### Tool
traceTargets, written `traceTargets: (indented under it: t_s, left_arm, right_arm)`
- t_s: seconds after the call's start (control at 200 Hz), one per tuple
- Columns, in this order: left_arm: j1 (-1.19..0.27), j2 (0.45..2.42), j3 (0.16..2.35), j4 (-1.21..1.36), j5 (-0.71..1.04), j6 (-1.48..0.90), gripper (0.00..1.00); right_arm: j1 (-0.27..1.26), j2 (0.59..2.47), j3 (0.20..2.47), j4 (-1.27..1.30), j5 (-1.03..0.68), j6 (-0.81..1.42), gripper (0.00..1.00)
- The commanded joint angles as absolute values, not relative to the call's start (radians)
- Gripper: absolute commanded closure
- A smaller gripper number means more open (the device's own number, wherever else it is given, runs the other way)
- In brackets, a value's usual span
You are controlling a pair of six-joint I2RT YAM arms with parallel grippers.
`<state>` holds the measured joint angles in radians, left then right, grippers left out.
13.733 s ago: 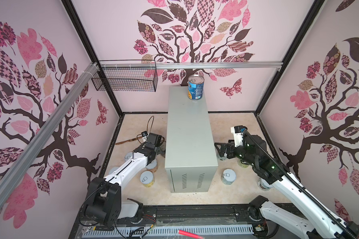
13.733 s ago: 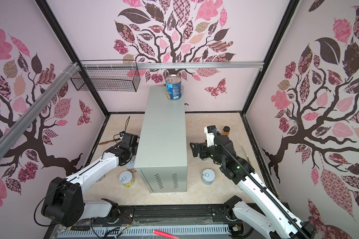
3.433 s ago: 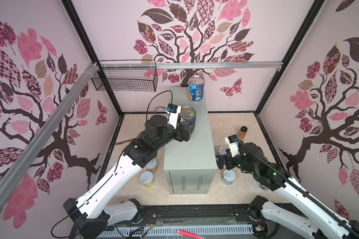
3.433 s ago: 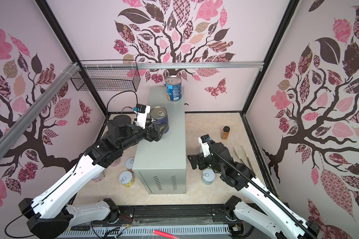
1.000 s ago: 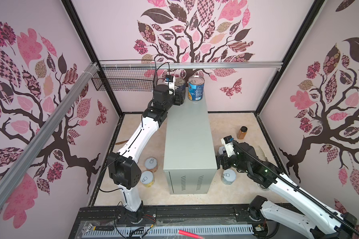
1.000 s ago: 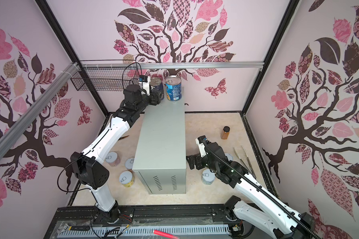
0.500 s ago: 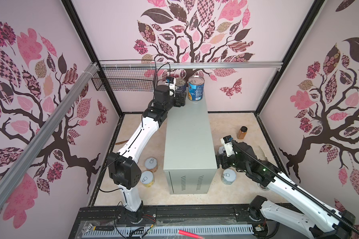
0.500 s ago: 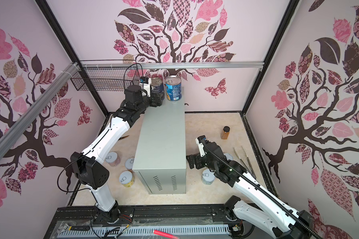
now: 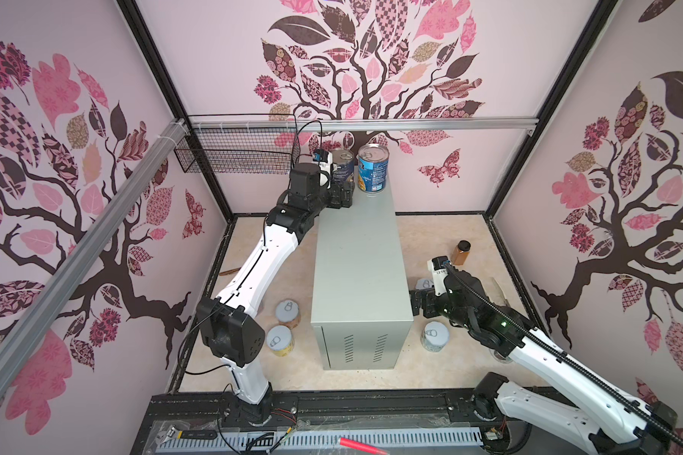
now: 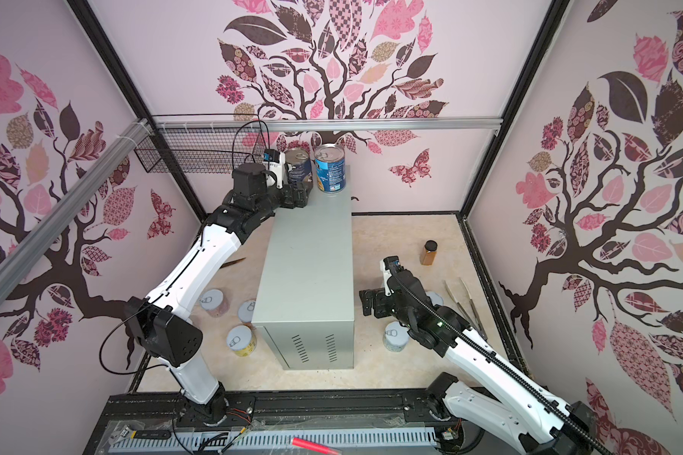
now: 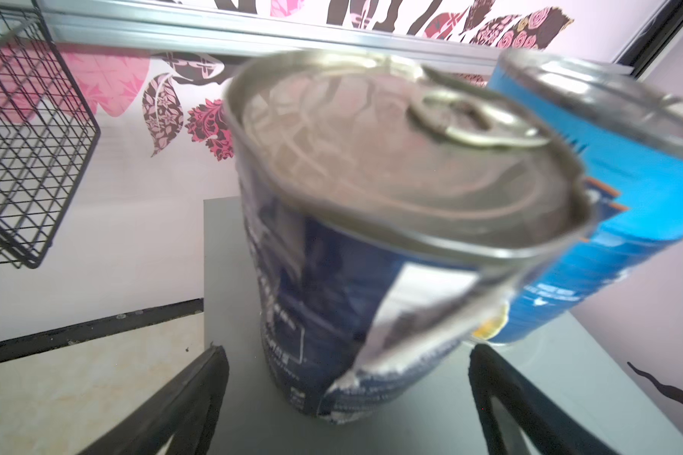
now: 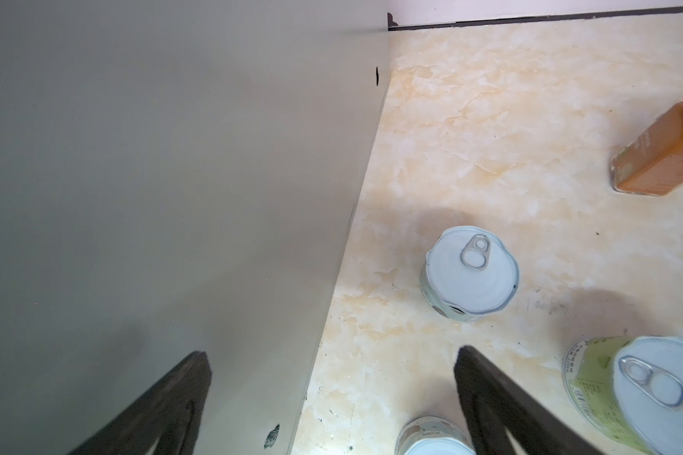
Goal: Place and organize the canned foods onto the counter
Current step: 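Set the dark navy can beside the blue-labelled can with the left gripper, then open and withdraw the left gripper while the right gripper lowers over silver cans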
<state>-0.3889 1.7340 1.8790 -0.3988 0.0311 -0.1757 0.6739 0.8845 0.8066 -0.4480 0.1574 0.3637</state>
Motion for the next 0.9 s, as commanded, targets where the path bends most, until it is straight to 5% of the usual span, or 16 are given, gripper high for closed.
traceTargets:
  t_s: [0.0, 0.375, 0.895]
  left_arm:
    - [-0.393, 1.652, 1.845, -0.406, 0.03, -0.192, 0.02]
    - [-0.392, 1.387, 1.652, -0.534, 0.002, -0.279, 0.02]
    - [-0.393, 1.014, 1.251, -0.879, -0.054, -0.422, 0.02]
  right_arm:
    - [0.681, 0.869, 0.865, -0.481, 0.214, 0.39, 0.0]
    - [0.68, 0.873, 0.916, -0.608, 0.327, 0.432, 0.0]
    - [0.68, 0.89, 0.702, -0.565, 0.401, 0.594, 0.0]
